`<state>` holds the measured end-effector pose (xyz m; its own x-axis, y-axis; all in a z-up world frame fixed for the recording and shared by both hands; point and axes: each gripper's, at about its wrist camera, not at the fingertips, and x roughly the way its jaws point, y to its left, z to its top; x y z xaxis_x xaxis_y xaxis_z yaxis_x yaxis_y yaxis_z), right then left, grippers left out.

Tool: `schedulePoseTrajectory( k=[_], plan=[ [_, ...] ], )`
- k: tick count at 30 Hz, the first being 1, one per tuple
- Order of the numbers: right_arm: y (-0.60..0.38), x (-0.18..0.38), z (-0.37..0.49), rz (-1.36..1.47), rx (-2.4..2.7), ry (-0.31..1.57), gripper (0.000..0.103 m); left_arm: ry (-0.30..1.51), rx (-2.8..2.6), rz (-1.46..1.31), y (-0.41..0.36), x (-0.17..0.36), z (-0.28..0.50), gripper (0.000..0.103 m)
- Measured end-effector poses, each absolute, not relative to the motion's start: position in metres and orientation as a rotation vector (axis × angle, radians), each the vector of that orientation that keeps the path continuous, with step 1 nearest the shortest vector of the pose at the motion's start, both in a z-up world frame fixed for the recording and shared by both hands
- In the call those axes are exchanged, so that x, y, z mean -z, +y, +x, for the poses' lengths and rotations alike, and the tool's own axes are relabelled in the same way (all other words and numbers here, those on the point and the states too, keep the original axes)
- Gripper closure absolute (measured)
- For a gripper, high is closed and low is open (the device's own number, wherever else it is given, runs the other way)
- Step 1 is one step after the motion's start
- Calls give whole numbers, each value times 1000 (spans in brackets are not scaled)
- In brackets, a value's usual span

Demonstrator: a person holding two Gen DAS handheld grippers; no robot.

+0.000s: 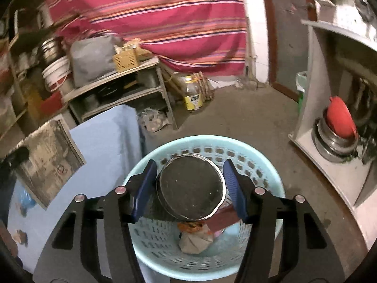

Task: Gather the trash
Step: 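Carry the packet and can over the basket and open both grippers, then move both open grippers back over the table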

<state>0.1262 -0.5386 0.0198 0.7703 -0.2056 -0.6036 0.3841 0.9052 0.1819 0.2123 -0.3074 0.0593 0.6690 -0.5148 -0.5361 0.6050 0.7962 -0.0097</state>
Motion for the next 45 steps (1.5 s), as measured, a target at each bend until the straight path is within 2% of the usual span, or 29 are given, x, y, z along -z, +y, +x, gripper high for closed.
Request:
schedulePoseTrajectory(
  k=[10,13,21,34,36,37,38,39,45],
  plan=[
    [-547,-21,121,310,359,622,44,542,734,175,-352,-64,200,97],
    [-548,-21,122,314,373,634,35,546,761,173,-360,-64,200,97],
    [-567,-25,107,281,477,630,19,585,826,195,-400,-55,198,97],
    [-586,-19,94,347,507,629,18,789,856,239,-444,14,227,95],
    [-587,-18,95,344,508,634,18,814,849,224,-439,21,231,87],
    [-586,-17,96,344,508,637,18,824,839,220,-435,25,233,64],
    [-585,-16,97,345,508,639,18,816,823,219,-432,27,233,36],
    [-584,-17,98,344,508,640,18,798,809,217,-428,26,232,31],
    [-579,-18,104,336,506,638,16,742,778,238,-397,11,220,29]
  ],
)
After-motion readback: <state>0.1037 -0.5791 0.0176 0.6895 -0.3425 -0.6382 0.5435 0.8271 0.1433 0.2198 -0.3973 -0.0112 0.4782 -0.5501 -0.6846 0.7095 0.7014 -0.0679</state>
